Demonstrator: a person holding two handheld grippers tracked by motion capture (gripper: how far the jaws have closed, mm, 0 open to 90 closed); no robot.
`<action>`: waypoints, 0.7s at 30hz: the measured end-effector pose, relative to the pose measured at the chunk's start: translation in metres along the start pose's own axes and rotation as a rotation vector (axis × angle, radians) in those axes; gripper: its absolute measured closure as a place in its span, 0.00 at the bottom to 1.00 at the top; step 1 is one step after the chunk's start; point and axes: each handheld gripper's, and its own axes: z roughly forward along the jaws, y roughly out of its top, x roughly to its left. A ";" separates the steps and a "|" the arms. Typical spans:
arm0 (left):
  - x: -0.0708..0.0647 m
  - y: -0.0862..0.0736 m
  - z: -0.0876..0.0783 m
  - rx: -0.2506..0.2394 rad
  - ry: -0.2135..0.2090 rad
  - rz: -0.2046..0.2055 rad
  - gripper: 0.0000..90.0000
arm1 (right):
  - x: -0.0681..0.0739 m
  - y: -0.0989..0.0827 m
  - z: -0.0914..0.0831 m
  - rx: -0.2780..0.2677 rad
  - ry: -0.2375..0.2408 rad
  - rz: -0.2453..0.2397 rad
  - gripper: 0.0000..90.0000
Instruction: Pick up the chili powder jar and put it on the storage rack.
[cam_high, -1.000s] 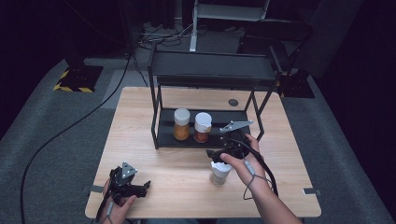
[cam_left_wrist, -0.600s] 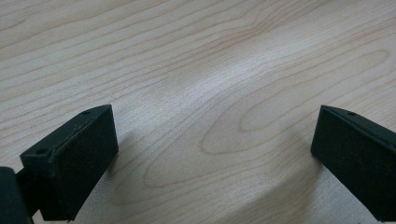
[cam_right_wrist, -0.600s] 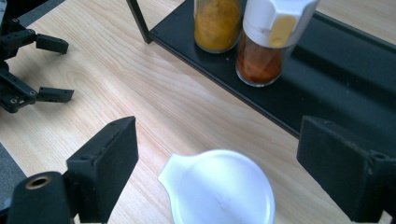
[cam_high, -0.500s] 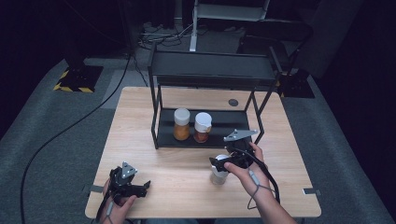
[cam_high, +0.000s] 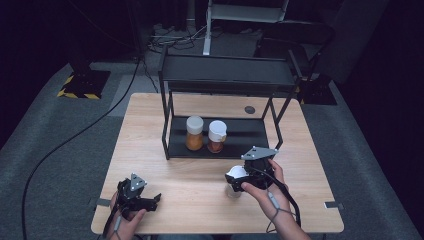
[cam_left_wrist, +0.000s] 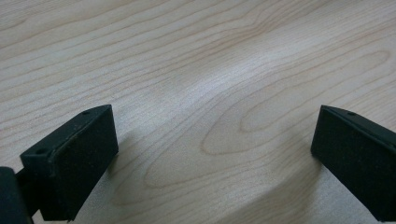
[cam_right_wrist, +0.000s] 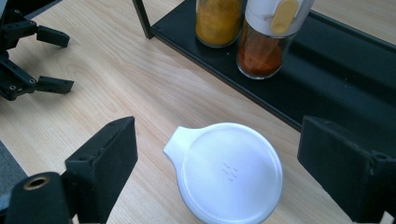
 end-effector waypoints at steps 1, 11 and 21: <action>0.000 0.000 0.000 0.000 0.000 0.000 0.00 | 0.000 -0.001 0.000 -0.004 0.001 -0.002 0.13; 0.000 0.000 0.000 0.000 0.000 0.000 0.00 | 0.001 -0.016 0.004 -0.057 -0.011 -0.007 0.12; 0.000 0.000 0.000 0.000 0.001 -0.001 0.00 | 0.000 -0.031 0.007 -0.097 -0.017 -0.006 0.10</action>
